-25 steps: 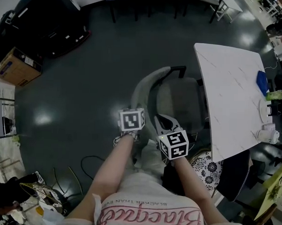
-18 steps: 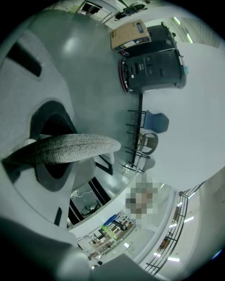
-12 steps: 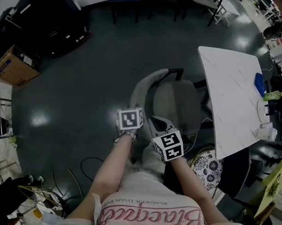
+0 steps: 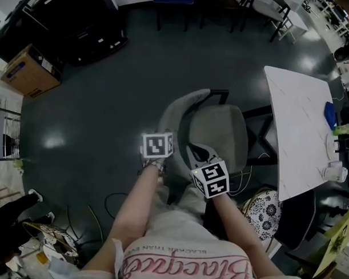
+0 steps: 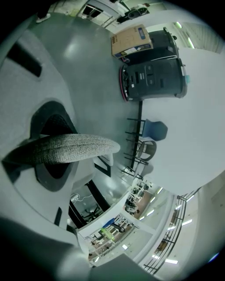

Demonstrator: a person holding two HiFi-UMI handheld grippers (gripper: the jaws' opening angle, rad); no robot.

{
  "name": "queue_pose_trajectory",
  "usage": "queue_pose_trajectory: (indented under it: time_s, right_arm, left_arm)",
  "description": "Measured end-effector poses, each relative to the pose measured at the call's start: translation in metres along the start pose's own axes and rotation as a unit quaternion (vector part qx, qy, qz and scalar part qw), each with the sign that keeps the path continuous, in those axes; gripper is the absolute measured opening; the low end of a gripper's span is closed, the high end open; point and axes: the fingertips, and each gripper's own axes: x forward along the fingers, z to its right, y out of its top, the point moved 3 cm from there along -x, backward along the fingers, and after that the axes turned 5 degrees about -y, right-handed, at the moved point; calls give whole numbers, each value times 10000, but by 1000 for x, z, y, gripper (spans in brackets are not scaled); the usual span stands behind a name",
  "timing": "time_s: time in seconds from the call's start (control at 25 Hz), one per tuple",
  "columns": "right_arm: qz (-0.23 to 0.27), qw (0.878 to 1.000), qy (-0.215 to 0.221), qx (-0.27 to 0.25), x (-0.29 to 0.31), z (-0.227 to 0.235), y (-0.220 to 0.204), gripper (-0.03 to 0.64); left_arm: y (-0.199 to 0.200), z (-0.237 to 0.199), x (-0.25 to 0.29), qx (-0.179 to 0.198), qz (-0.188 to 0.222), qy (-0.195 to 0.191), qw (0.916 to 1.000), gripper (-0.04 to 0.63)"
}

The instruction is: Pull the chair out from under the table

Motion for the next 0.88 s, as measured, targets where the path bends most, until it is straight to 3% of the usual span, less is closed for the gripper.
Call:
queue_pose_trajectory:
  time_s: [0.48,0.88]
  right_arm:
    - [174,9997,160,-39,40,-76,17,5]
    - [171,9994,161,-237,40,-107,22,5]
  left_arm:
    - [-13,-82,-46,76,-52,40,9999,74]
    - [-24,-119,-71,229,-172,-42,9996,77]
